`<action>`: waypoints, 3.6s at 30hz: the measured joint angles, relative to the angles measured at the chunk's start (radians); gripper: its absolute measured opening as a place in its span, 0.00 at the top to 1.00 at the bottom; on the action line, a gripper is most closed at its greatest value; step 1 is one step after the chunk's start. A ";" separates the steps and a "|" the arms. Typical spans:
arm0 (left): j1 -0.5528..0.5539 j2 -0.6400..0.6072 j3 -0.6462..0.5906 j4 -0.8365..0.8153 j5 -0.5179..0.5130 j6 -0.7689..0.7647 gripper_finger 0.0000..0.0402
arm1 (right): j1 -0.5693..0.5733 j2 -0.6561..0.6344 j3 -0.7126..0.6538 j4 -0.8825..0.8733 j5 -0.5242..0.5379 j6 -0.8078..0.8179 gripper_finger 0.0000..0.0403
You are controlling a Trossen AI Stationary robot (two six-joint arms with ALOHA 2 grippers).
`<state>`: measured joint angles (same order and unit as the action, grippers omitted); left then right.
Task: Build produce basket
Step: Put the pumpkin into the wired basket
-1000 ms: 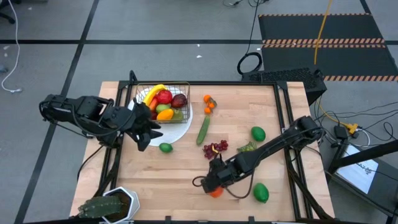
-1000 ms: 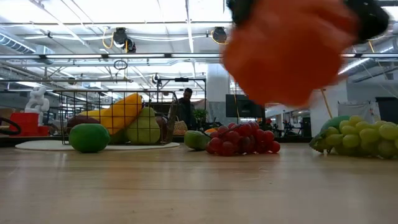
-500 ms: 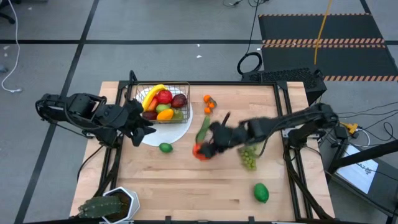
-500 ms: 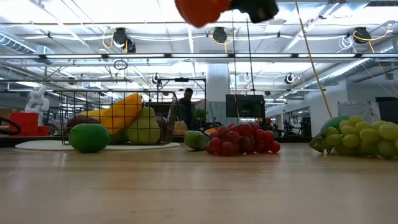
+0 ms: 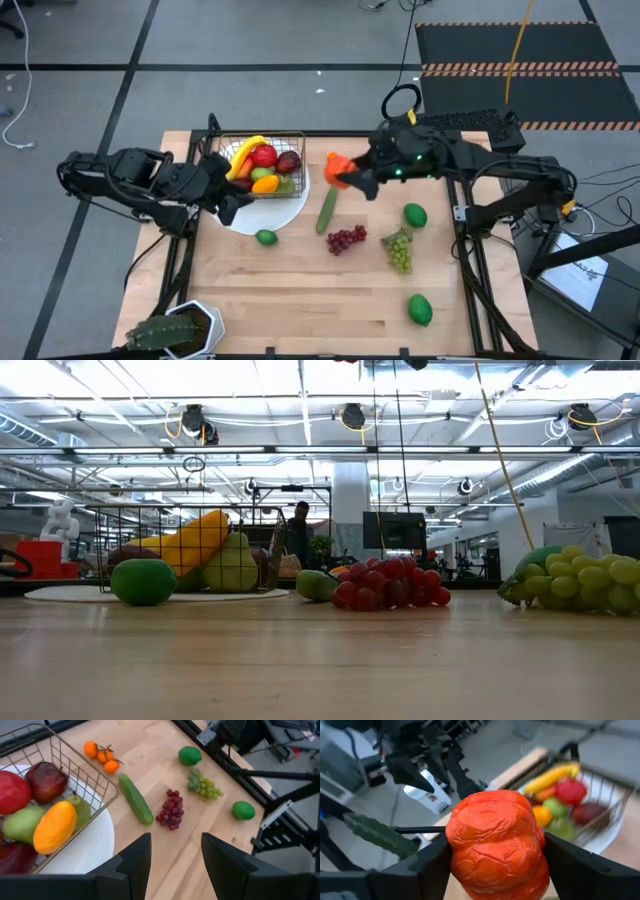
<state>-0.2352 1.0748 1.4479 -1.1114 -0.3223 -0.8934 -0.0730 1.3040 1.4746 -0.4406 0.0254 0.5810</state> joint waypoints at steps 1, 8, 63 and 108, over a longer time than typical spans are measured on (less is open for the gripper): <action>0.000 0.000 0.000 0.000 -0.005 -0.006 0.57 | -0.006 -0.006 0.000 0.006 0.000 -0.049 0.32; 0.000 0.000 0.000 0.001 -0.020 -0.007 0.57 | -0.018 -0.024 0.000 0.018 0.004 -0.428 0.32; -0.002 0.000 0.000 0.008 -0.019 -0.032 0.57 | 0.003 0.011 0.000 0.159 0.031 0.396 0.32; 0.000 -0.317 -0.002 -0.349 -0.168 0.031 0.57 | -0.145 0.334 0.020 0.589 0.047 0.342 0.32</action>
<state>-0.2348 0.7579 1.4456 -1.4601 -0.4904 -0.8628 -0.2185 1.6376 1.4942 0.1481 0.0722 0.9225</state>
